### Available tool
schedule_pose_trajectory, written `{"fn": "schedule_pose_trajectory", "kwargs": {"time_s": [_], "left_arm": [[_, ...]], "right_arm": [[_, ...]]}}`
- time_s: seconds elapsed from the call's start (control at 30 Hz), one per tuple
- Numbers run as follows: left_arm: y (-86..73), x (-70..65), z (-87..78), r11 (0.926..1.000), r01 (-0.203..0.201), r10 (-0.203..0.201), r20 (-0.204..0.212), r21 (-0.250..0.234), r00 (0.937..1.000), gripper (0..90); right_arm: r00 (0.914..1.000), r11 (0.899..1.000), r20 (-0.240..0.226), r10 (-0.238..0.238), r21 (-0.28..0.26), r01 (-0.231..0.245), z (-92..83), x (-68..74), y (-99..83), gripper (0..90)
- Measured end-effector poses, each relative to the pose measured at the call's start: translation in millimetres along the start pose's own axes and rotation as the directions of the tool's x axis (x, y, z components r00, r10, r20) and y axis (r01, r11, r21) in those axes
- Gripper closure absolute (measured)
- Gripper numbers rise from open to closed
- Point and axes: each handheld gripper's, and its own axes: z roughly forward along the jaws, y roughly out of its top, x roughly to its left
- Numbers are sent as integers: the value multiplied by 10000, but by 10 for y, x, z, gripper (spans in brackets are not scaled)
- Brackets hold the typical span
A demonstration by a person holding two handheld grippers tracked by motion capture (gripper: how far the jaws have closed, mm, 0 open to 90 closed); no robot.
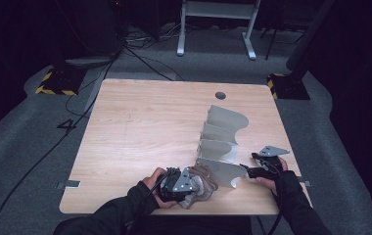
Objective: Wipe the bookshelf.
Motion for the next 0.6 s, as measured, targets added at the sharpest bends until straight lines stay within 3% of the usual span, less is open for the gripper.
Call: {"fn": "schedule_pose_trajectory", "kwargs": {"time_s": [0.07,0.1,0.2,0.37,0.43,0.5,0.6], "left_arm": [[-73,76,20,9999,102,-99,-194,121,9998,657],[-104,130,1,9992,355,-350,-260,173,9990,657],[-181,293,-87,9971,763,-756,-927,40,9928,657],[-309,565,-306,9826,1658,-1786,-1793,-841,9674,656],[-358,663,-399,9721,1973,-2184,-1842,-1266,9583,656],[-405,729,-468,9645,2163,-2439,-1963,-1518,9497,655],[-492,808,-526,9631,2216,-2521,-2246,-1525,9413,653]], "right_arm": [[10000,10000,-3,-2,-3,2,0,0,0,254],[10000,10000,-6,-3,-5,3,0,-1,-1,254],[10000,10000,-7,-5,-4,5,-1,-1,-1,254],[10000,10000,-10,0,-4,0,-2,-1,-1,254],[10000,10000,-10,0,-3,0,-2,-2,-1,254],[10000,10000,-11,4,-5,-4,-1,-2,-1,254],[10000,10000,-13,9,-2,-9,-1,-2,-1,254]]}}
